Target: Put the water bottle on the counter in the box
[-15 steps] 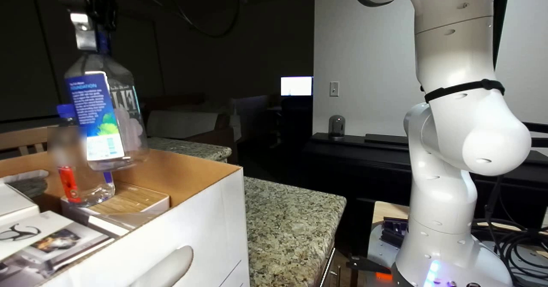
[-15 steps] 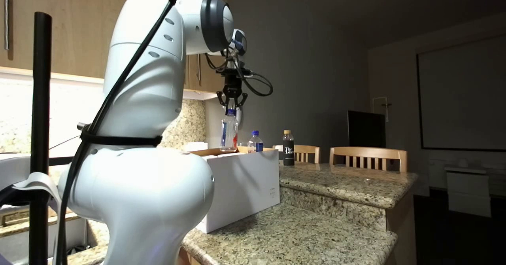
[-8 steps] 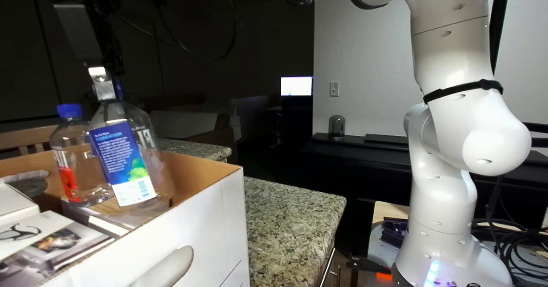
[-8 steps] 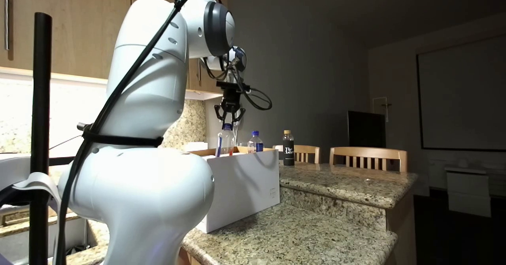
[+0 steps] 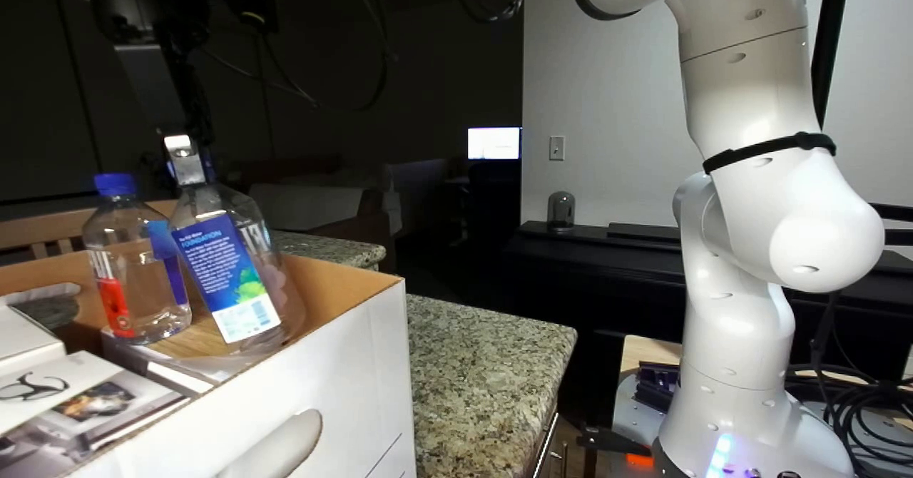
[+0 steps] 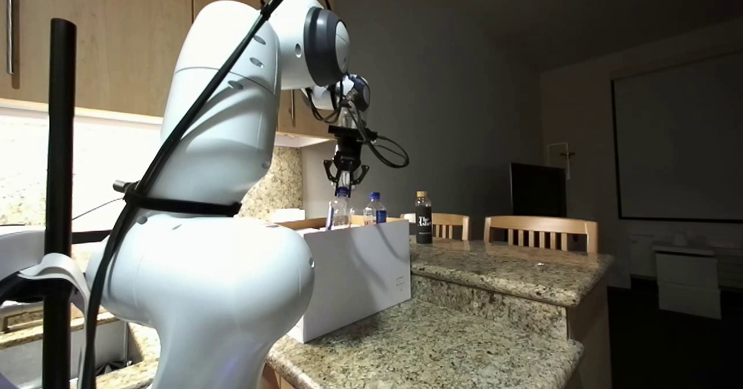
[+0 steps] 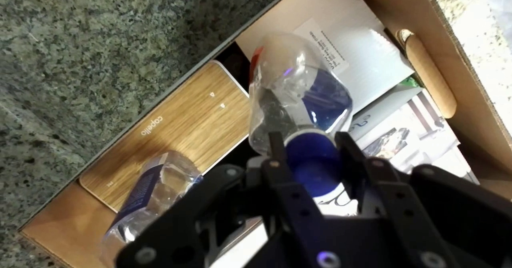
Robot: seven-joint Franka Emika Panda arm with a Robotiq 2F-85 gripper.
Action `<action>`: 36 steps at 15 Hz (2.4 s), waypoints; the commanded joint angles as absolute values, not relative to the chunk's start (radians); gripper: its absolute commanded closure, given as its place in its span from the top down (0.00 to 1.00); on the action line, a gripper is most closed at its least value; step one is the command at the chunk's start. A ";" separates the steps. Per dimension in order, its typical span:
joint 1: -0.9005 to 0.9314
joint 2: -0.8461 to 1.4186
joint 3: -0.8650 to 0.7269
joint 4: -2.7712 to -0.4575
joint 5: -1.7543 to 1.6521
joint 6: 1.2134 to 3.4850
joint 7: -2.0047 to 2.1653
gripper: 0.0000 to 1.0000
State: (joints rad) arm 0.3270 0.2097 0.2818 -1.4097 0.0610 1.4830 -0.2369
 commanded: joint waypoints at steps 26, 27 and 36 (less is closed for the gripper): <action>0.305 0.241 0.248 -1.446 0.020 1.743 -0.244 0.26; 0.304 0.242 0.247 -1.444 0.021 1.734 -0.239 0.60; 0.278 0.225 0.236 -1.407 0.047 1.665 -0.236 1.00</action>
State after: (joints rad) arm 0.3016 0.2516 0.2331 -1.4221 0.0296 1.6995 -0.2498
